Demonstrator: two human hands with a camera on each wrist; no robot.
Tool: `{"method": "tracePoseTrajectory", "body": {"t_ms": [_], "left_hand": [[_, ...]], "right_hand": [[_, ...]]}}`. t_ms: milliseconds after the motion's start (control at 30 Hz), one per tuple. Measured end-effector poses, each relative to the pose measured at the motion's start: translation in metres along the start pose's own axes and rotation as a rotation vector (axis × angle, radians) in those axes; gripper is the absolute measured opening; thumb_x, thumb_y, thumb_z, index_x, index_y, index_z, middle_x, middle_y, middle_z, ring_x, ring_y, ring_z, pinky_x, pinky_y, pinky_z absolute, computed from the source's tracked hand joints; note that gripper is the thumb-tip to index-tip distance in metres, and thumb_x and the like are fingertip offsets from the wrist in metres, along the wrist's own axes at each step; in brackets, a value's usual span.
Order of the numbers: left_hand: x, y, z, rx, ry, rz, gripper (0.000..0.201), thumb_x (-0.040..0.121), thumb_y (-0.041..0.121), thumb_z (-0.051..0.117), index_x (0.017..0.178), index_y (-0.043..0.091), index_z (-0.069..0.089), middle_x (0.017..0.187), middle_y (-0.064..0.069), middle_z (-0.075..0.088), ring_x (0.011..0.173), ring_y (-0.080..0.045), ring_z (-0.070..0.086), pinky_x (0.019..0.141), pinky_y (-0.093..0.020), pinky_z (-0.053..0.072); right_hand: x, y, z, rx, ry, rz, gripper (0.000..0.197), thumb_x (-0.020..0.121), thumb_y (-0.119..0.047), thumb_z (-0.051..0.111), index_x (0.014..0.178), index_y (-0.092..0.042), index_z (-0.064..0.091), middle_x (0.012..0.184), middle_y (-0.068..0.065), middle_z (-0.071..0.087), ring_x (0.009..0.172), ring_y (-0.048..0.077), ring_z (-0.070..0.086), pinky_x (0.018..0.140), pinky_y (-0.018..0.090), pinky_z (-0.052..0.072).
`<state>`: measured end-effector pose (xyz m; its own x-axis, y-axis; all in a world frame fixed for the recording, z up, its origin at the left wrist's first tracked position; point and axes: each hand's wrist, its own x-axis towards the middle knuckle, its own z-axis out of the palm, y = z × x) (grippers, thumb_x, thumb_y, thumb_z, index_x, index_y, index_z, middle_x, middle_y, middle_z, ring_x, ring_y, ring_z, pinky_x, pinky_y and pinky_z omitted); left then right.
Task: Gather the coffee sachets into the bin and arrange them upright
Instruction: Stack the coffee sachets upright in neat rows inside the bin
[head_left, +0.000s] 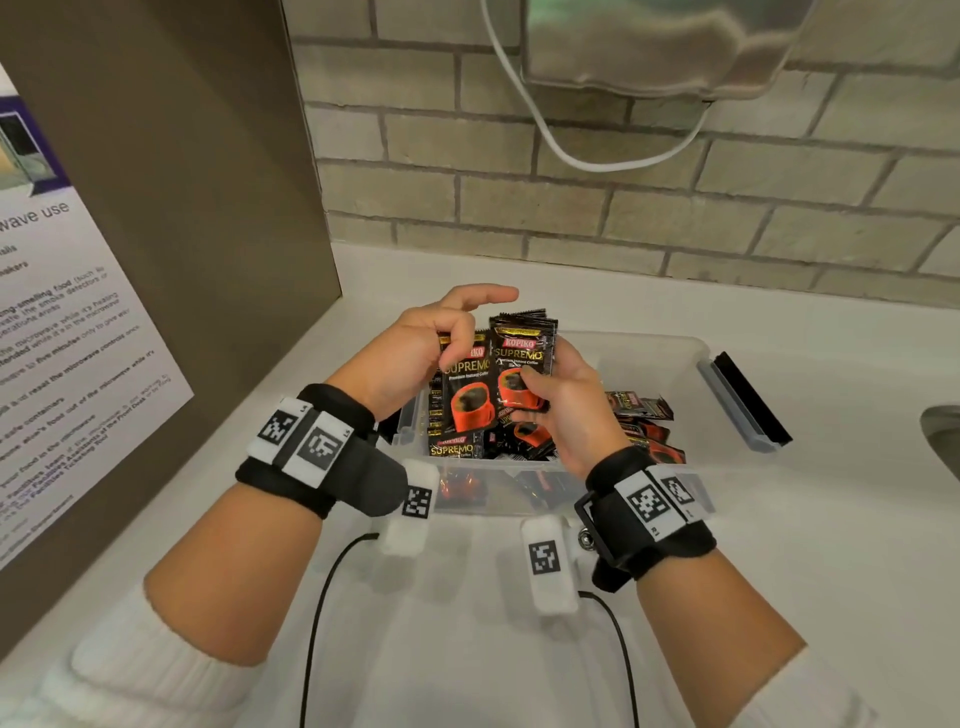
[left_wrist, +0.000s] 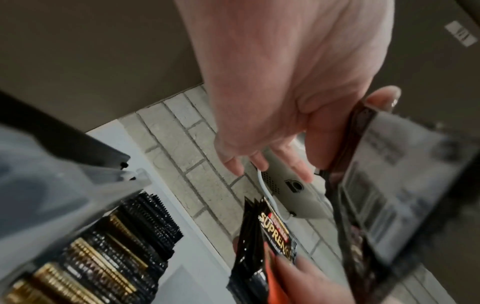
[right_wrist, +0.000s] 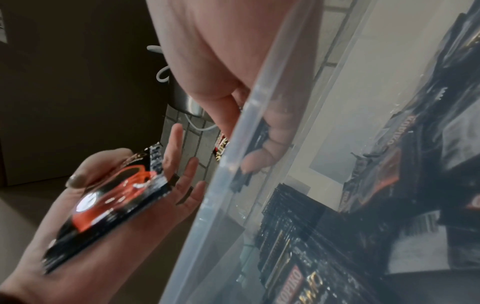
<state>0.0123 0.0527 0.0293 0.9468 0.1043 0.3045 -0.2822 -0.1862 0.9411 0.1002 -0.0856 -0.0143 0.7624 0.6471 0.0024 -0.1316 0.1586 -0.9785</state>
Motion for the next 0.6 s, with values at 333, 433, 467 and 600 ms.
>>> {"method": "tracePoseTrajectory", "body": {"t_ms": [333,433,467,600], "left_hand": [[0.015,-0.002,-0.011,0.576,0.036,-0.038,0.07,0.077,-0.018,0.044,0.038,0.039,0.052,0.136,0.01,0.041,0.135,-0.023,0.022,0.114,-0.04,0.018],[0.014,0.002,-0.006,0.413,0.151,-0.036,0.048,0.09,0.0,0.048,0.087,0.046,0.061,0.133,0.008,0.043,0.132,-0.023,0.034,0.111,-0.044,0.028],[0.014,0.002,-0.004,0.285,0.23,-0.072,0.035,0.095,0.007,0.044,0.109,0.037,0.055,0.134,0.005,0.044,0.131,-0.022,0.038,0.11,-0.042,0.032],[0.008,0.002,0.006,-0.098,0.332,-0.254,0.046,0.1,0.039,0.029,0.135,0.01,0.034,0.132,-0.009,0.05,0.12,-0.024,0.052,0.107,-0.039,0.038]], "right_hand": [[-0.008,-0.005,0.006,0.177,-0.271,0.036,0.034,0.098,-0.02,0.042,0.131,-0.012,0.045,0.112,0.006,0.063,0.096,0.016,0.063,0.075,0.03,0.054],[-0.009,-0.005,0.009,0.067,-0.259,-0.012,0.032,0.095,-0.007,0.047,0.126,-0.013,0.046,0.111,0.005,0.062,0.097,0.019,0.06,0.083,0.038,0.049],[-0.009,-0.006,0.01,0.044,-0.229,-0.024,0.031,0.095,-0.006,0.046,0.125,-0.013,0.047,0.109,0.005,0.062,0.096,0.02,0.06,0.085,0.041,0.047],[-0.006,-0.012,0.013,-0.128,-0.057,-0.104,0.023,0.097,-0.012,0.044,0.117,-0.022,0.049,0.095,-0.003,0.063,0.084,0.016,0.061,0.081,0.043,0.046]]}}
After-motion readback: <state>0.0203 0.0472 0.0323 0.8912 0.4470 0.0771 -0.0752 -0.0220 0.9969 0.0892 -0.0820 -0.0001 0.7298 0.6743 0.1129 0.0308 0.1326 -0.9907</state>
